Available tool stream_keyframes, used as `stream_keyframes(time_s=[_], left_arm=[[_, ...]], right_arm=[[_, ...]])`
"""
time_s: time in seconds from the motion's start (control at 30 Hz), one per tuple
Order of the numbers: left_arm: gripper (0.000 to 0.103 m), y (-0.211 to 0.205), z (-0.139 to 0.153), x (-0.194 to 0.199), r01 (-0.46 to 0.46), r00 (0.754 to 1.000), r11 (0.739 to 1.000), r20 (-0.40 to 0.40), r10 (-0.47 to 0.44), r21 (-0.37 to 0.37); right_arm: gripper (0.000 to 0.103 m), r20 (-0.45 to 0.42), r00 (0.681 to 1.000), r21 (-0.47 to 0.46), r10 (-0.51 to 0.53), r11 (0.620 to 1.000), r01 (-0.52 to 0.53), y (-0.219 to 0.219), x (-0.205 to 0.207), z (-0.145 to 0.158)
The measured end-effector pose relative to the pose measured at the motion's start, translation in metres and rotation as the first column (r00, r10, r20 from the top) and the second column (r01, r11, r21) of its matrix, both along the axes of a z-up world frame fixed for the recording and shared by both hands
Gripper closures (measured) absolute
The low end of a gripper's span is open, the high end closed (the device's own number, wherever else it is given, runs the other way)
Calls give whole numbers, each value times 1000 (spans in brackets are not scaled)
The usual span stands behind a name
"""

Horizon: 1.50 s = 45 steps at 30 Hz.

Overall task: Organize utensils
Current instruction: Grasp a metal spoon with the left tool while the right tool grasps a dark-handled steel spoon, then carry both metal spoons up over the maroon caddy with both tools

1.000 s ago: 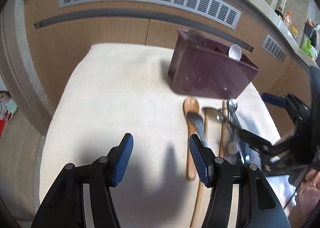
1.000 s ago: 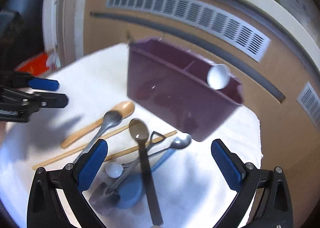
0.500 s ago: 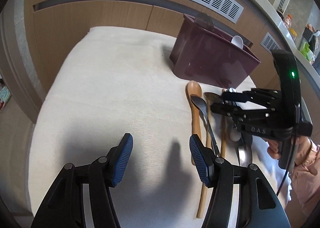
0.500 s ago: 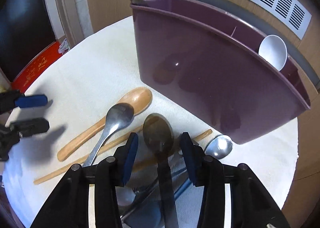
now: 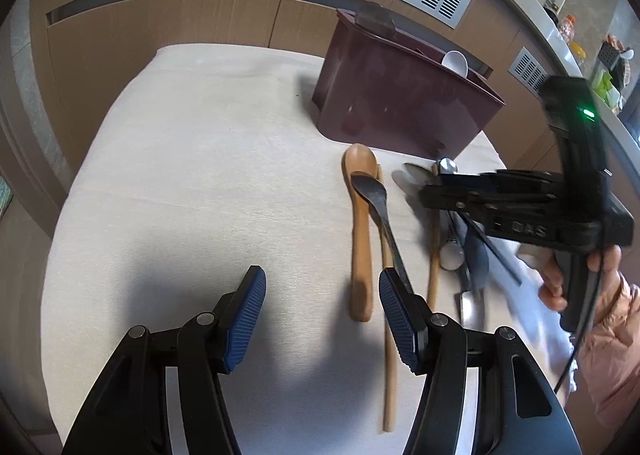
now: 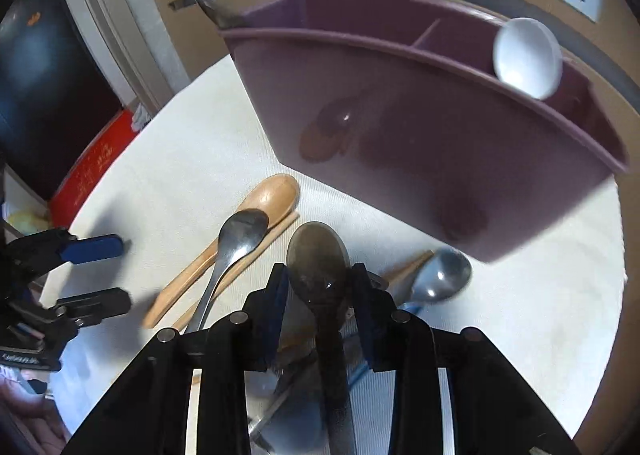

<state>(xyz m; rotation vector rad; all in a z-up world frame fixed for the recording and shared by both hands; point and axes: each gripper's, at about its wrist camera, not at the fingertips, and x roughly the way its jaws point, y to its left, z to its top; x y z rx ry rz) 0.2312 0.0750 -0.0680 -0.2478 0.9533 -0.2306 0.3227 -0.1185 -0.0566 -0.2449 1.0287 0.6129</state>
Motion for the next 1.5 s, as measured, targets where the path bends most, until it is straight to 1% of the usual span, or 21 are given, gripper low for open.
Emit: stream_keyframes(time_s=[0.13, 0.2, 0.27, 0.3, 0.33, 0.37, 0.4, 0.47, 0.53, 0.63, 0.7, 0.73, 0.77, 0.87, 0.93, 1.03, 1.23, 1.4, 1.5], left_arm=[[43, -14, 3, 10, 34, 999, 999, -2, -34, -4], [44, -23, 4, 18, 56, 998, 998, -6, -56, -5], [49, -31, 6, 30, 62, 998, 998, -7, -62, 2], [51, -35, 7, 36, 59, 998, 998, -13, -59, 14], [56, -39, 7, 43, 57, 998, 998, -21, -56, 30], [58, -42, 7, 49, 55, 998, 998, -28, -54, 41], [58, -46, 6, 55, 55, 998, 997, -37, -53, 55], [58, -53, 4, 69, 44, 997, 993, -66, -37, 108], [58, -60, -1, 81, 36, 994, 987, -105, -19, 159], [58, -68, -7, 90, 33, 992, 983, -129, -10, 179], [60, -72, -7, 93, 34, 994, 980, -113, -12, 197], [71, -74, -7, 92, 37, 994, 980, -104, -17, 194], [74, -74, -7, 91, 35, 995, 980, -96, -17, 194], [74, -68, 0, 79, 45, 998, 991, -52, -39, 123], [74, -63, 11, 64, 40, 999, 993, 4, -40, 113], [74, -57, 28, 39, 28, 996, 993, 86, -38, 118], [74, -52, 65, -7, 34, 968, 994, 243, -59, 108], [74, -56, 90, -28, 42, 944, 993, 322, -75, 109], [74, -54, 99, -37, 45, 936, 995, 343, -75, 94]], right_arm=[[74, 42, 996, 23, -81, 997, 80, -28, -16, 18], [74, 84, 990, 10, -117, 993, 116, -43, -26, 28], [74, 92, 986, 14, -136, 991, 136, -53, -35, 35], [74, 87, 985, 24, -152, 988, 150, -61, -40, 37], [74, 83, 983, 28, -161, 987, 160, -66, -44, 40], [74, 89, 980, 27, -177, 984, 175, -73, -50, 41], [74, 101, 977, 21, -186, 983, 184, -79, -51, 42], [74, 123, 973, 20, -197, 980, 196, -83, -60, 39], [74, 117, 972, 37, -204, 979, 201, -89, -67, 38], [74, 113, 970, 48, -218, 976, 213, -88, -69, 34], [74, 111, 967, 51, -229, 973, 225, -89, -72, 32], [74, 111, 966, 52, -233, 972, 228, -87, -72, 30], [74, 112, 965, 55, -237, 971, 232, -88, -73, 31], [74, 130, 962, 64, -242, 970, 236, -88, -78, 37], [74, 148, 960, 67, -239, 970, 232, -87, -81, 40], [74, 165, 958, 74, -234, 972, 224, -84, -87, 46], [74, 181, 956, 80, -230, 973, 218, -76, -97, 55], [74, 213, 953, 91, -217, 975, 202, -71, -110, 68], [74, 242, 949, 91, -204, 978, 188, -68, -118, 78]])
